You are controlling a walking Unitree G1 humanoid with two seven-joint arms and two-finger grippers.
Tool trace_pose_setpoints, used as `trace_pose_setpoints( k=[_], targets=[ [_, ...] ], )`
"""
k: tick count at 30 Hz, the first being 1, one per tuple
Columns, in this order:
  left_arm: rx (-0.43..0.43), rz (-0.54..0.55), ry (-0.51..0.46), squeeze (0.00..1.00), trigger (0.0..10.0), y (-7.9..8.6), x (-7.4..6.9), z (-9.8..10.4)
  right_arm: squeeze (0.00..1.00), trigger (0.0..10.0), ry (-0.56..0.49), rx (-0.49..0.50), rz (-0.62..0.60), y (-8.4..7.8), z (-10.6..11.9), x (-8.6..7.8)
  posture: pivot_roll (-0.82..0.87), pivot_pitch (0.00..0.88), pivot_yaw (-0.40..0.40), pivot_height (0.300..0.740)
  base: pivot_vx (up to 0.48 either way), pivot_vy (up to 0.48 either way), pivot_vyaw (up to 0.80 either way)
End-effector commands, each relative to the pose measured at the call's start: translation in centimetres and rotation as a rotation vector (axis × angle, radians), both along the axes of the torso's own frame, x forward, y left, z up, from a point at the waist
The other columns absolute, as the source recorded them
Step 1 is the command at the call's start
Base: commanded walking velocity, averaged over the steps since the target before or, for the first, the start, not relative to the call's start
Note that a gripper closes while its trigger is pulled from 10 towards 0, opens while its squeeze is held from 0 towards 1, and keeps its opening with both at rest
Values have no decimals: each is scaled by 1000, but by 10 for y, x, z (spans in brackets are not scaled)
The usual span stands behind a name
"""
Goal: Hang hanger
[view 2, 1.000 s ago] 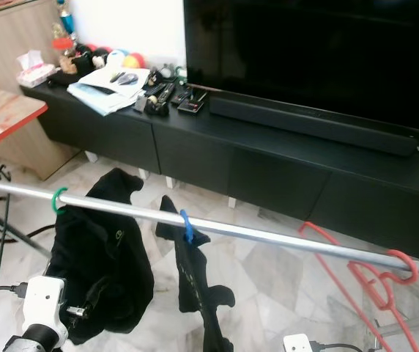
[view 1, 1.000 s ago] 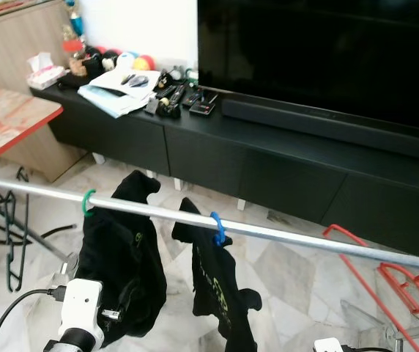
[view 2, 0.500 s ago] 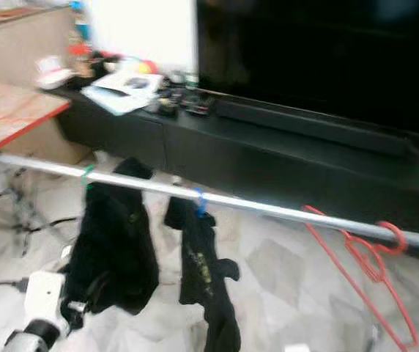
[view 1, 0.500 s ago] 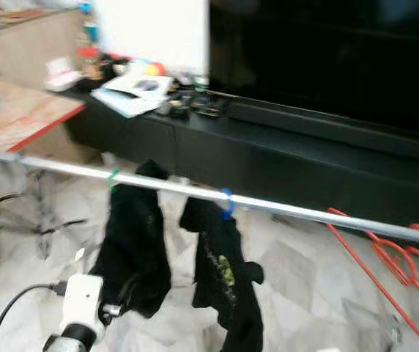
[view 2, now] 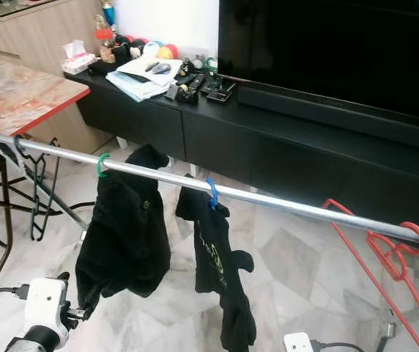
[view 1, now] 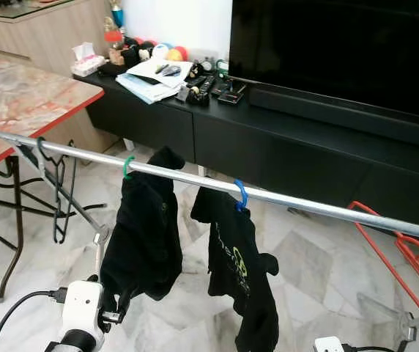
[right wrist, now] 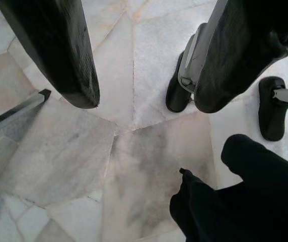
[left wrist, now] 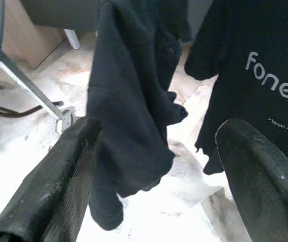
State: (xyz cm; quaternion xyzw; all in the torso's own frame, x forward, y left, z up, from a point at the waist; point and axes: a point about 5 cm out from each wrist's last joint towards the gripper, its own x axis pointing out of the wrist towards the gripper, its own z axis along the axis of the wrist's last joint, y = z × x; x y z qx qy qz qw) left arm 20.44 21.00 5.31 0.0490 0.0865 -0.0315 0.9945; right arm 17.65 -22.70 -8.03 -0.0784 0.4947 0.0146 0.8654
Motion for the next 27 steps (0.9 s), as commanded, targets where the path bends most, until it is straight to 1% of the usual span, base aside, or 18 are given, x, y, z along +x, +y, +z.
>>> trace_pose_setpoints(
  k=[1, 5, 7, 13, 19, 25, 27],
  targets=[
    [11, -2, 16, 0, 10000, 1, -2, -3, 0, 10000, 29, -2, -9, -1, -3, -7, 4, 82, 23, 740, 0, 0, -800],
    [31, -7, 19, 0, 10000, 1, -2, -3, 0, 10000, 29, -3, -2, -1, -3, -6, 5, 83, 22, 740, 0, 0, -800],
    [36, -7, 17, 0, 10000, 1, -2, -3, 0, 10000, 22, -2, -6, -1, -3, -6, 5, 83, 22, 740, 0, 0, 0],
    [34, -5, 16, 0, 10000, 0, -1, -3, 0, 10000, 9, 4, -12, -1, -2, -5, 4, 83, 21, 740, 0, -403, 0],
    [30, -4, 16, 0, 10000, 0, -1, -3, 0, 10000, 17, 7, -15, -1, -2, -6, 6, 84, 21, 740, 0, -429, 0],
    [31, -2, 12, 0, 10000, 0, 0, -2, 0, 10000, 22, 9, -7, -1, -3, -6, 5, 85, 23, 740, 0, -401, -757],
    [28, 8, 6, 0, 10000, 1, 0, -1, 0, 10000, 13, 8, -5, -1, -2, -5, 5, 85, 22, 740, 0, 0, 0]
  ],
)
